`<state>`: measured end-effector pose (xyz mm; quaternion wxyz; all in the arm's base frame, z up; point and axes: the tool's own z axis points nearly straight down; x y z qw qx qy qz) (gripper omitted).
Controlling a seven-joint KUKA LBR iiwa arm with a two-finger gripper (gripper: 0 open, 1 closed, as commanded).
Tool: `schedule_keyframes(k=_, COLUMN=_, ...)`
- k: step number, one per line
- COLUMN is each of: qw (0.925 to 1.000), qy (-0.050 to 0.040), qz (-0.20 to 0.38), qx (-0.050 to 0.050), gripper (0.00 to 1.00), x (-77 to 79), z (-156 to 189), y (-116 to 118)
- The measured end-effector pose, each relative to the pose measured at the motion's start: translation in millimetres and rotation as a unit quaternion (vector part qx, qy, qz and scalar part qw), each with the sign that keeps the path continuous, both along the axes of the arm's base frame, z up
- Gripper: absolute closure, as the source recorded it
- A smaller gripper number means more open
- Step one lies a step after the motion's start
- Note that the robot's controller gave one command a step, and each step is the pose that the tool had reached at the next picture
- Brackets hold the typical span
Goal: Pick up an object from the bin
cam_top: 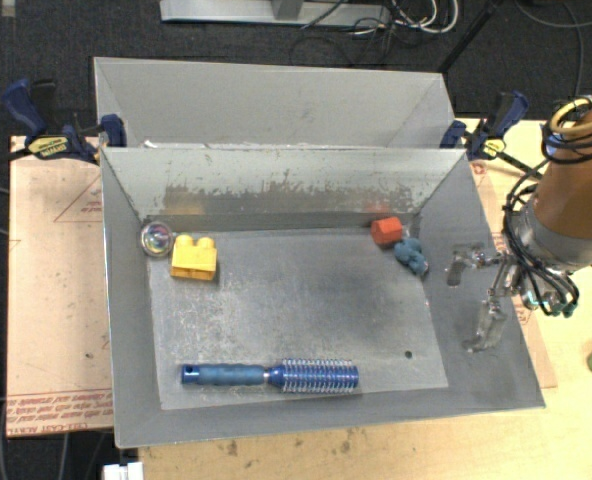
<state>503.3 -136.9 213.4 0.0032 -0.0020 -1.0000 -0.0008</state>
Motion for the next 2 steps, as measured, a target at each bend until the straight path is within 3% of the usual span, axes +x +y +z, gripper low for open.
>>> schedule_keyframes(k=1, qw=0.9994, qy=-0.0021, qz=0.035, qx=0.002, gripper=0.00, x=45.4, z=-68.0, y=89.8)
schedule_keyframes(k=2, qw=0.9899, qy=-0.0148, qz=0.141, qx=-0.001, gripper=0.00, x=-18.4, z=-141.5, y=179.8)
